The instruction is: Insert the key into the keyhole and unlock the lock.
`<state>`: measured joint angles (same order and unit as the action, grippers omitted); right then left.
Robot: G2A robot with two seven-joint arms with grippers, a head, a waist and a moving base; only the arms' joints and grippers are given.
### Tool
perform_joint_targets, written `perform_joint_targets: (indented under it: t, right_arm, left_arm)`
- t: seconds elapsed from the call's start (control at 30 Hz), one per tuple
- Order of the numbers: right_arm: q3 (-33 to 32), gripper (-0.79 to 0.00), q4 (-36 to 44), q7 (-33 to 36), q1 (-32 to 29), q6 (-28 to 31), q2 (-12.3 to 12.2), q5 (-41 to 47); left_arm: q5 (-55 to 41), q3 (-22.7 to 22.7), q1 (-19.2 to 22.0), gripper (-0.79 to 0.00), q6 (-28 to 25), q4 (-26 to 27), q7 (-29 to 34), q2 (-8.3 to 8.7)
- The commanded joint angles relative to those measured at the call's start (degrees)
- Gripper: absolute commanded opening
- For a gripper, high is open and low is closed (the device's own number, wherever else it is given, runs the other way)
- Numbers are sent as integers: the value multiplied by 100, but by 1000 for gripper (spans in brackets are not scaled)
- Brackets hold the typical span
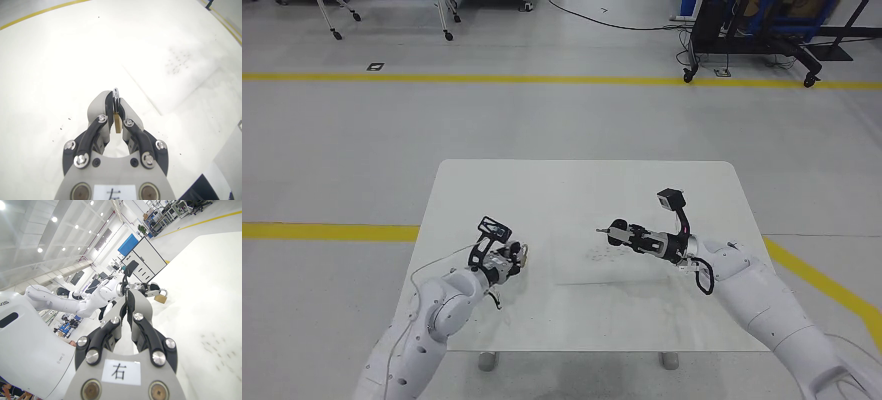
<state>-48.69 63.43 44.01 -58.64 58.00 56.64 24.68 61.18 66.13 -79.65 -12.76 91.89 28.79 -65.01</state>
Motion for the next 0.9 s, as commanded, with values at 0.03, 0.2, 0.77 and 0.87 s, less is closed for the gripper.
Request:
perform_joint_targets:
  t: [0.03, 0.2, 0.77, 0.87]
  right_arm:
    - [0, -785, 0, 0, 0, 0, 0, 0]
    - [0, -785, 0, 0, 0, 0, 0, 0]
    - [0, -785, 0, 0, 0, 0, 0, 0]
    - [0, -785, 0, 0, 0, 0, 0, 0]
  left_arm:
    - [208, -88, 36, -785, 84, -71, -2, -13]
    - [292, -135, 59, -785, 71, -150, 97, -19]
    - [499, 21, -202, -785, -237, 111, 141, 46]
    - [323, 104, -251, -785, -172, 145, -131, 40]
